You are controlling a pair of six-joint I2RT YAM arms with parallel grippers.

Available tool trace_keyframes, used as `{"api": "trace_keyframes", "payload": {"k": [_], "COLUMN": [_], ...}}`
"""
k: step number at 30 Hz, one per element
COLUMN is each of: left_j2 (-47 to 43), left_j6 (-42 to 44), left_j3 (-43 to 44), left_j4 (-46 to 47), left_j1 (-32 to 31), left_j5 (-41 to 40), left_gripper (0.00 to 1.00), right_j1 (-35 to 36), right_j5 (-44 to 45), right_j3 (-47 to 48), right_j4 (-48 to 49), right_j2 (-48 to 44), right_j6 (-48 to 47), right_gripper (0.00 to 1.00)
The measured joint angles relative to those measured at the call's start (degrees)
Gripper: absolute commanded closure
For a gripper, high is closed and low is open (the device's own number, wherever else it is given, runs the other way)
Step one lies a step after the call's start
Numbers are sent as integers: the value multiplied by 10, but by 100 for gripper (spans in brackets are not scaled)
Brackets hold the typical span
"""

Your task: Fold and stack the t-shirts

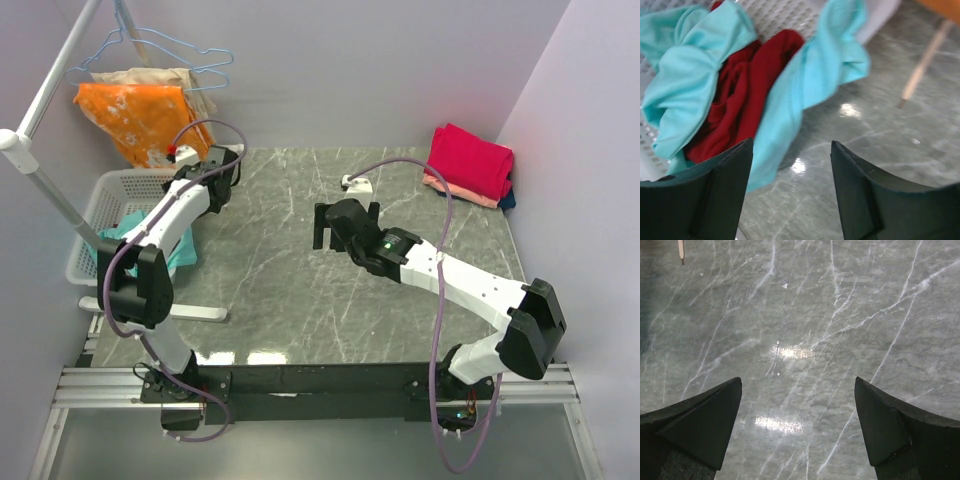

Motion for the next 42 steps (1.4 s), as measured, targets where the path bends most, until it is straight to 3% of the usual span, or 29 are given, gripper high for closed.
{"api": "trace_keyframes", "payload": {"k": [10,19,42], "left_j2": [15,-9,-125], "left_j6": [-91,-135,-134], "left_j3": [3,-82,-111], "left_j4": [-85,-92,-68], "left_j1": [33,45,66], "left_j5": [-17,-5,8], "left_gripper": [34,41,38], "right_j1": [0,0,0], "right_j5": [-1,-10,-35], "right_j3": [0,0,0], "right_j4": [0,-4,-12], "right_j2": [3,39,66], "right_j6": [-9,-13,-13], "right_gripper": [0,0,0]}}
